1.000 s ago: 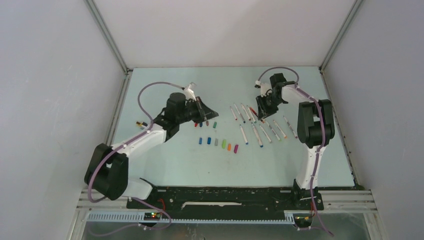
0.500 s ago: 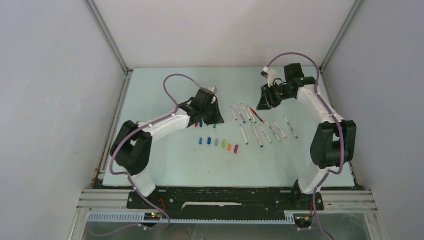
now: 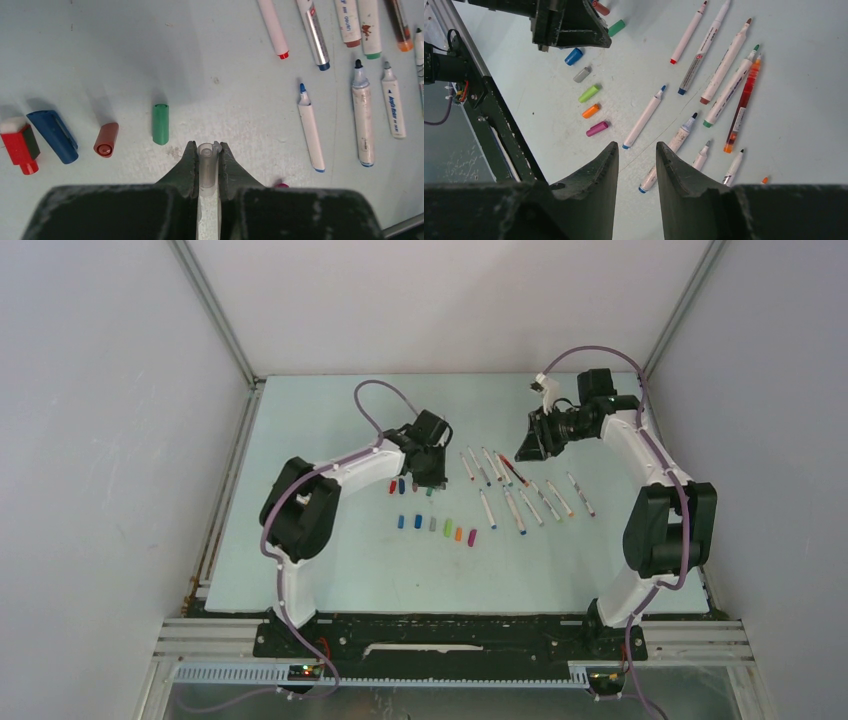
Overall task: Open the pen caps
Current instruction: Place the pen cap at the center of the board.
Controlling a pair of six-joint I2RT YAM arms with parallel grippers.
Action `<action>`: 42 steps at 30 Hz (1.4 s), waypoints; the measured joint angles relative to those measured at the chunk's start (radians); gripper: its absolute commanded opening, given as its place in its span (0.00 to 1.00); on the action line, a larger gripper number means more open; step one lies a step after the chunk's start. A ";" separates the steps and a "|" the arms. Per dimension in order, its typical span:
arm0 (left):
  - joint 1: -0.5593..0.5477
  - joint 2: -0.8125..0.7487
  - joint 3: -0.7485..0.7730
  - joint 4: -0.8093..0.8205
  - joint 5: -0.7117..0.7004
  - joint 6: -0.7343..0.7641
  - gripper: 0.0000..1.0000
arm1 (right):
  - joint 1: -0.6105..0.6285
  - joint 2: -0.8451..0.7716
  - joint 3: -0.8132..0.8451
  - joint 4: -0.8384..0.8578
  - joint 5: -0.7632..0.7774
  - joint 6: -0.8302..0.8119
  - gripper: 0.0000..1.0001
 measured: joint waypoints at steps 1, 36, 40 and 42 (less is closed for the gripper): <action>0.000 0.013 0.013 -0.013 -0.001 0.003 0.08 | -0.001 0.000 0.000 0.000 -0.002 -0.001 0.36; -0.009 0.201 0.222 -0.208 -0.049 0.075 0.28 | -0.014 0.000 -0.001 -0.021 -0.040 -0.013 0.36; -0.009 0.201 0.222 -0.209 -0.048 0.075 0.28 | -0.016 0.000 -0.002 -0.021 -0.044 -0.013 0.36; -0.009 0.201 0.222 -0.209 -0.048 0.075 0.28 | -0.017 0.000 -0.002 -0.021 -0.046 -0.013 0.36</action>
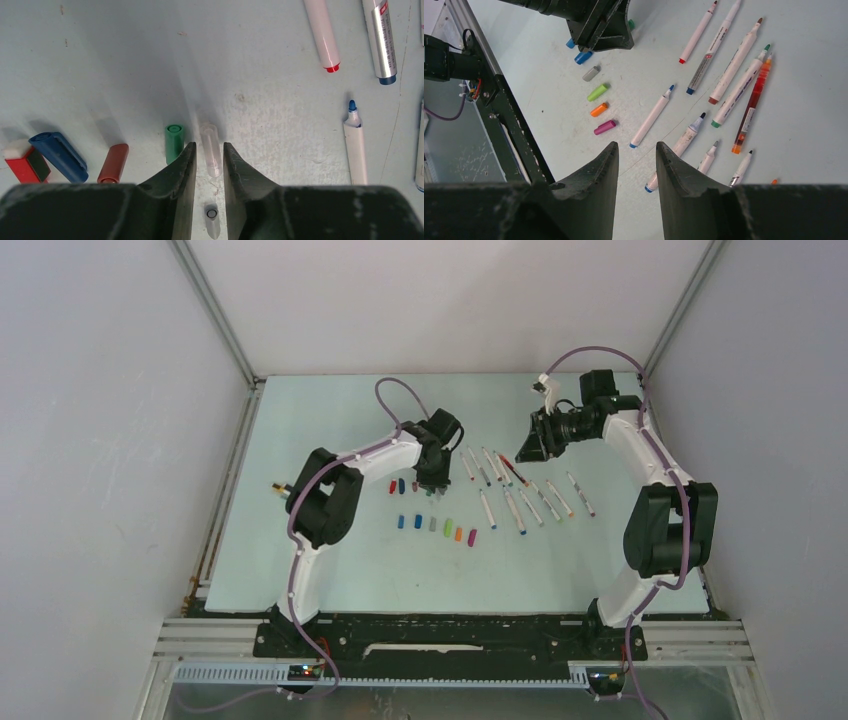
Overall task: Open the pen caps
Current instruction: Place the pen cap at the center of the board.
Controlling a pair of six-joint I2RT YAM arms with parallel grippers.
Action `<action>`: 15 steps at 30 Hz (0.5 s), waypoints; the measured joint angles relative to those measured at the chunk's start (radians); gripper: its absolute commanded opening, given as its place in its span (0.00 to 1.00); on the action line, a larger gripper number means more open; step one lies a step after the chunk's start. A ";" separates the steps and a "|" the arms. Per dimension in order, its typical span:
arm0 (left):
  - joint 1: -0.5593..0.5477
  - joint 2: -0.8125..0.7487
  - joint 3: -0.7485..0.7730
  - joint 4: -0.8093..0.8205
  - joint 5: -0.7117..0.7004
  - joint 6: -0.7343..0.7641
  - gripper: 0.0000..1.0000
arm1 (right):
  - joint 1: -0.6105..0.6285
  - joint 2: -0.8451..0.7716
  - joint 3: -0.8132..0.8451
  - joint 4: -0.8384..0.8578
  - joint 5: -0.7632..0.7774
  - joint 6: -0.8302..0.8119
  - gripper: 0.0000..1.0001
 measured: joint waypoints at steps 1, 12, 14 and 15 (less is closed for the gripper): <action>0.000 0.000 0.000 0.000 0.000 0.000 0.28 | -0.001 0.000 0.000 0.000 0.000 0.000 0.36; -0.004 -0.251 -0.106 0.110 -0.020 0.019 0.32 | -0.003 0.000 -0.001 0.000 -0.001 -0.003 0.36; -0.005 -0.373 -0.185 0.164 -0.050 0.024 0.35 | -0.003 0.000 -0.001 -0.001 -0.001 -0.004 0.36; -0.006 -0.422 -0.216 0.181 -0.064 0.025 0.37 | -0.003 0.000 -0.001 -0.001 -0.001 -0.004 0.36</action>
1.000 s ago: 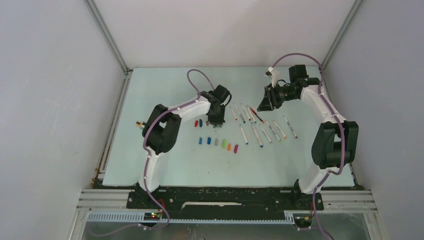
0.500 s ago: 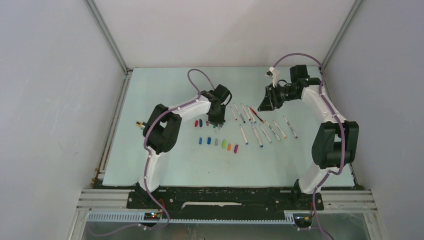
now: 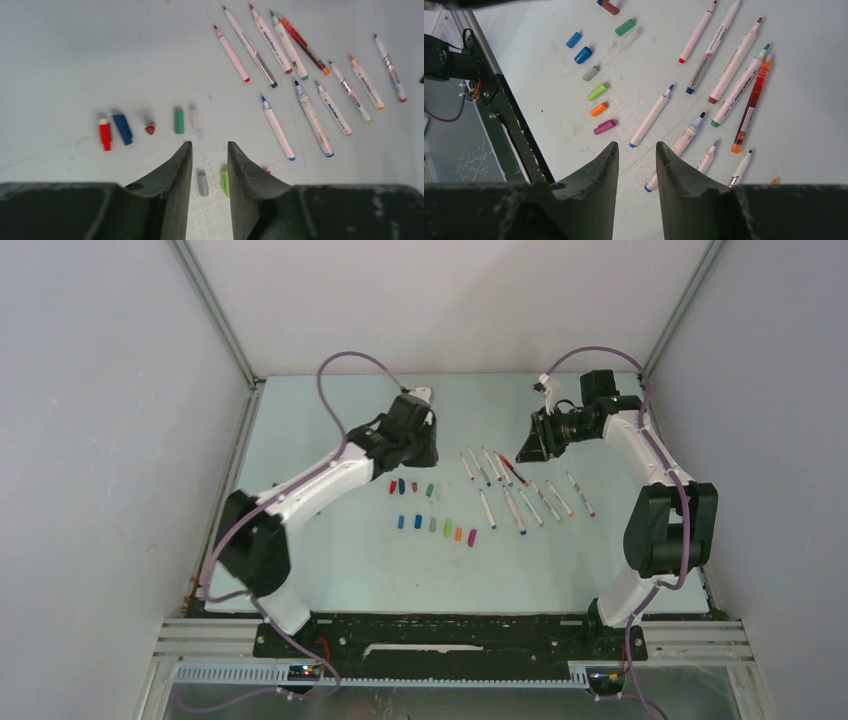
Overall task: Open the pen caps
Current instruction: Place the pen cap at the center of the board, then move the pen to the center of the board.
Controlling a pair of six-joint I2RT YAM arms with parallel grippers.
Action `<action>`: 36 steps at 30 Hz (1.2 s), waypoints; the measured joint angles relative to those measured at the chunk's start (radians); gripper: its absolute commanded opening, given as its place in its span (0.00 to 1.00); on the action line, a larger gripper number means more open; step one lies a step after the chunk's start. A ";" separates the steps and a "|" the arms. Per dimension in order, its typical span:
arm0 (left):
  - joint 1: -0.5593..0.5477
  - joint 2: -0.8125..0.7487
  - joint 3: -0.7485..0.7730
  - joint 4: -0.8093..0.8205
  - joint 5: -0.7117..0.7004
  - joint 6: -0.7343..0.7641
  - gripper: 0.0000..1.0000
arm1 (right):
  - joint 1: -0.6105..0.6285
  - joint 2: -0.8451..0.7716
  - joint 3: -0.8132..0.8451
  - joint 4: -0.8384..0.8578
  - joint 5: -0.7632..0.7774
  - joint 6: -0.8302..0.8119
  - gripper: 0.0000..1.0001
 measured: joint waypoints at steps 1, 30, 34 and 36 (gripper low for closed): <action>0.000 -0.047 -0.032 0.025 -0.019 0.002 0.39 | 0.000 0.000 0.000 0.000 0.000 0.000 0.36; 0.612 -0.332 -0.564 0.102 -0.172 -0.335 0.71 | 0.000 0.000 -0.001 -0.006 -0.007 -0.007 0.36; 0.632 -0.231 -0.507 0.029 -0.166 -0.360 0.49 | 0.000 0.000 -0.001 -0.006 -0.007 -0.010 0.36; 0.636 -0.225 -0.504 0.013 -0.167 -0.369 0.45 | 0.000 0.000 -0.001 -0.006 -0.007 -0.011 0.36</action>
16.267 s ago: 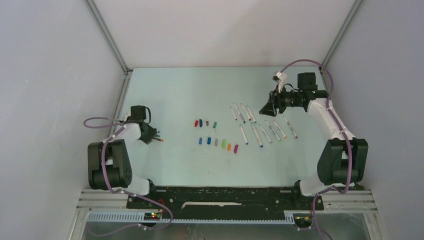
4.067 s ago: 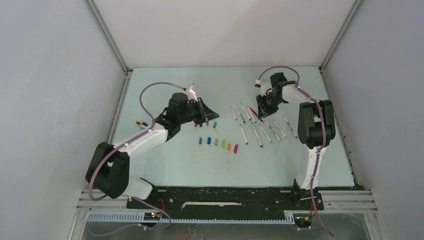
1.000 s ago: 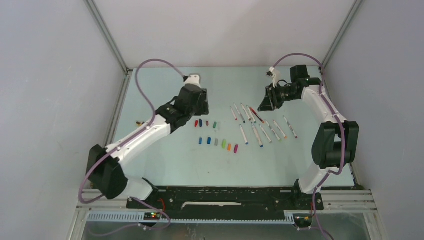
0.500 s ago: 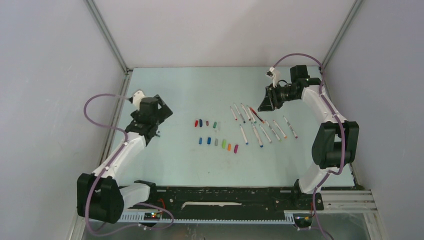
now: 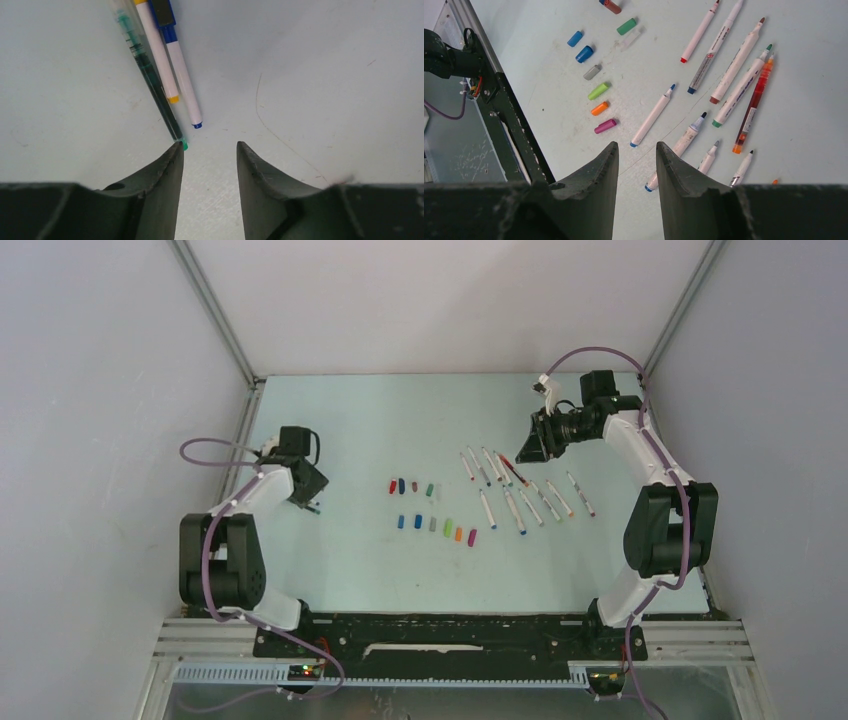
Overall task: Open the pen caps
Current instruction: Move the pen to the center of the board.
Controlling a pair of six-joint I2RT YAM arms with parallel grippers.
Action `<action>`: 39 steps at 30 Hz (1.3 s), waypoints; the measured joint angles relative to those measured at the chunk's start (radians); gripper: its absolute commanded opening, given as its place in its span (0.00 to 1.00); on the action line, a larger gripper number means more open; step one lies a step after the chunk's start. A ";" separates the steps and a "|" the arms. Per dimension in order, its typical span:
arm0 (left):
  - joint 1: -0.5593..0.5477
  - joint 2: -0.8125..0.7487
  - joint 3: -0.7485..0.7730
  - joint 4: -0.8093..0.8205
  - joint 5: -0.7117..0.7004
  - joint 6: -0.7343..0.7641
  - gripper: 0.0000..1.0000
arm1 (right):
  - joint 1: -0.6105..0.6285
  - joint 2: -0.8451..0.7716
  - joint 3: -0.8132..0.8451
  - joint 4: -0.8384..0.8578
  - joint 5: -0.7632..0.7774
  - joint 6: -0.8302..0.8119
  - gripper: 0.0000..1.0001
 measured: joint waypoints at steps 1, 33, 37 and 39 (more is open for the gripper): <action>0.002 0.000 0.001 -0.006 0.000 -0.003 0.45 | 0.000 0.000 0.000 0.000 0.000 0.000 0.36; 0.075 0.109 0.036 -0.037 0.025 -0.010 0.29 | -0.010 0.000 0.000 -0.007 -0.003 -0.007 0.36; 0.075 0.112 0.035 -0.039 0.024 -0.010 0.28 | -0.011 0.000 0.000 -0.007 -0.003 -0.007 0.36; 0.075 0.114 0.036 -0.040 0.024 -0.010 0.27 | -0.011 0.000 0.000 -0.007 -0.003 -0.007 0.36</action>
